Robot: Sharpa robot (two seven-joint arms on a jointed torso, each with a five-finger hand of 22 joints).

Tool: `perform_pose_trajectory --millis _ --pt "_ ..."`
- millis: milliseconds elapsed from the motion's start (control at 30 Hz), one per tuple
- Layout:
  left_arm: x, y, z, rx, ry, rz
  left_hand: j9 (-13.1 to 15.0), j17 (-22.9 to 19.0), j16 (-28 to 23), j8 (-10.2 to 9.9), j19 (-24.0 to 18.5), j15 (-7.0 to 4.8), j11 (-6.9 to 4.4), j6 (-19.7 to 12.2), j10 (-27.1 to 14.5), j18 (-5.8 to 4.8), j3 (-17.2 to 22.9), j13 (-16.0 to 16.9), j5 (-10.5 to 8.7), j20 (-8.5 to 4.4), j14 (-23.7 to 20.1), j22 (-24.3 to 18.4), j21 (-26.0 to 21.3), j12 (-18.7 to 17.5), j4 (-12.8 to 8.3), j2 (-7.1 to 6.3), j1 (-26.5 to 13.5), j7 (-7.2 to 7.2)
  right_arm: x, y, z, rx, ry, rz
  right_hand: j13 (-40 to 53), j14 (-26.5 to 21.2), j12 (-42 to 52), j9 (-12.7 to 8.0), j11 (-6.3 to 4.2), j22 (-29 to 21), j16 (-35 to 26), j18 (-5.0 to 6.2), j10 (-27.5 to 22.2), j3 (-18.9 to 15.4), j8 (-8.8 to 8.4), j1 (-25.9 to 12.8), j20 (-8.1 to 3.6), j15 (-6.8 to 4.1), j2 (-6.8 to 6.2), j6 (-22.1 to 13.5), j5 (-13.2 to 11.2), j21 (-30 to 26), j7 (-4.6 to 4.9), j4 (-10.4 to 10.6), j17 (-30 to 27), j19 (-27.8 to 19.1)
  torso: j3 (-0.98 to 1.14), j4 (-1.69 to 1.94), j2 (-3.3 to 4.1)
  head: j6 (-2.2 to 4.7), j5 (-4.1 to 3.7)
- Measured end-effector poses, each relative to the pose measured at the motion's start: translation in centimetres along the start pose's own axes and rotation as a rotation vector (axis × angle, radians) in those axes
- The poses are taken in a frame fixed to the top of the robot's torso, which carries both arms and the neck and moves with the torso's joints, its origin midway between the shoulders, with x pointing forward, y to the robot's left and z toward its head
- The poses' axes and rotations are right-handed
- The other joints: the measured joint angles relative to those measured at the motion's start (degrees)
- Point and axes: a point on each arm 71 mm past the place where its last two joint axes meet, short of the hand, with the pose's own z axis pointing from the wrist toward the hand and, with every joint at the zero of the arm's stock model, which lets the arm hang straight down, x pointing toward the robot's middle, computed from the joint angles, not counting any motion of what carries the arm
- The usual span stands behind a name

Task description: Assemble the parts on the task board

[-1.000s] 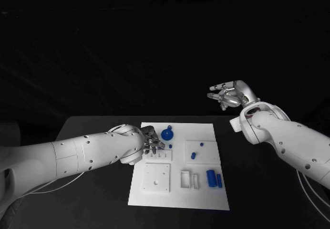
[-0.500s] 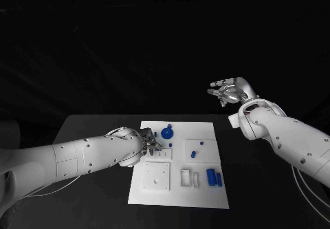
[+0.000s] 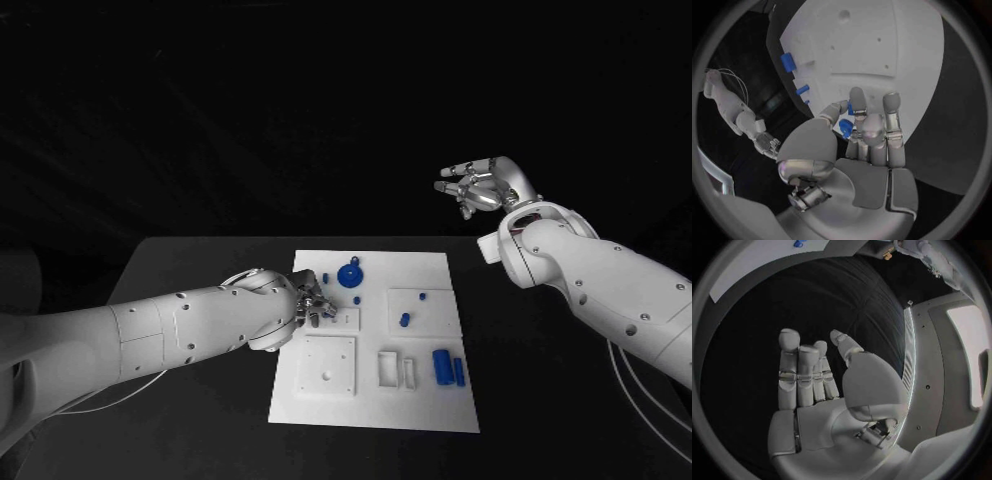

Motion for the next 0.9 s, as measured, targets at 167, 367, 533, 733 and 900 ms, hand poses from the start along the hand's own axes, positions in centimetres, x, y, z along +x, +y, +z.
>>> perform_pose_trajectory --millis 167,367,533,733,900 --pt "0.07 -0.08 0.02 0.001 0.001 -0.001 0.79 0.0 0.0 0.21 0.0 0.01 -0.01 0.0 -0.01 0.01 0.0 0.0 0.03 0.0 0.0 0.0 0.0 0.0 0.0 0.0 0.0 0.0 0.02 0.0 0.01 0.001 0.0 0.001 0.0 0.0 0.0 0.0 0.0 0.0 0.0 0.0 0.0 0.0 0.0 0.0 0.0 0.0 0.0 0.01 0.0 0.0 -0.01 0.0 0.0 0.0 0.0 0.07 0.02 -0.25 -0.05" --pt "0.17 -0.16 0.01 0.004 0.003 -0.001 1.05 0.0 0.0 0.22 0.0 0.01 -0.01 0.14 -0.01 0.0 -0.01 -0.01 0.15 0.0 -0.01 0.04 0.0 0.0 -0.01 0.0 0.0 0.14 0.02 -0.02 0.02 0.003 0.0 0.001 -0.25 0.0 0.21 0.0 0.0 0.0 0.0 0.0 0.0 -0.23 0.0 0.0 0.0 0.0 0.0 0.01 0.23 0.0 -0.02 -0.23 0.0 0.0 0.0 0.13 0.04 -0.4 -0.15" --pt "0.21 -0.19 0.0 0.004 0.005 -0.002 1.59 -0.15 0.0 0.21 0.0 0.02 -0.01 0.14 -0.01 0.0 0.16 -0.01 0.15 0.0 -0.01 0.04 0.0 0.0 0.16 0.0 0.0 0.14 0.03 -0.05 0.03 0.004 0.001 0.001 -0.3 0.0 0.21 0.0 0.0 0.0 0.0 0.0 0.0 -0.23 0.0 0.0 0.0 0.0 0.0 0.02 0.23 -0.3 -0.02 -0.23 -0.05 0.0 0.0 0.16 0.05 -0.44 -0.27" --pt "0.27 -0.27 0.0 0.007 0.011 -0.002 1.67 -0.29 0.0 0.18 0.0 0.02 0.0 0.14 0.0 0.0 0.16 -0.01 0.14 0.0 -0.01 0.04 0.0 0.0 0.16 0.0 0.0 0.14 0.14 -0.02 0.05 0.006 0.002 0.003 -0.3 0.0 0.21 0.0 0.0 0.0 0.0 0.0 0.01 -0.23 0.0 0.0 0.0 0.0 0.0 0.02 0.23 -0.3 -0.02 -0.23 -0.05 0.0 0.01 0.21 0.08 -0.51 -0.36" --pt "0.52 -0.38 -0.01 0.009 0.026 0.0 2.79 -0.34 0.0 0.09 0.0 0.03 0.0 0.13 0.0 0.0 0.16 -0.01 0.13 0.0 -0.02 0.03 0.0 0.0 0.16 -0.01 -0.01 0.13 0.29 0.07 0.08 0.006 0.004 0.005 -0.3 0.0 0.21 0.0 0.0 0.0 0.0 0.0 0.01 -0.23 0.0 0.0 0.0 0.0 0.0 0.02 0.23 -0.3 -0.02 -0.23 -0.05 0.0 0.01 0.25 0.09 -0.51 -0.42"
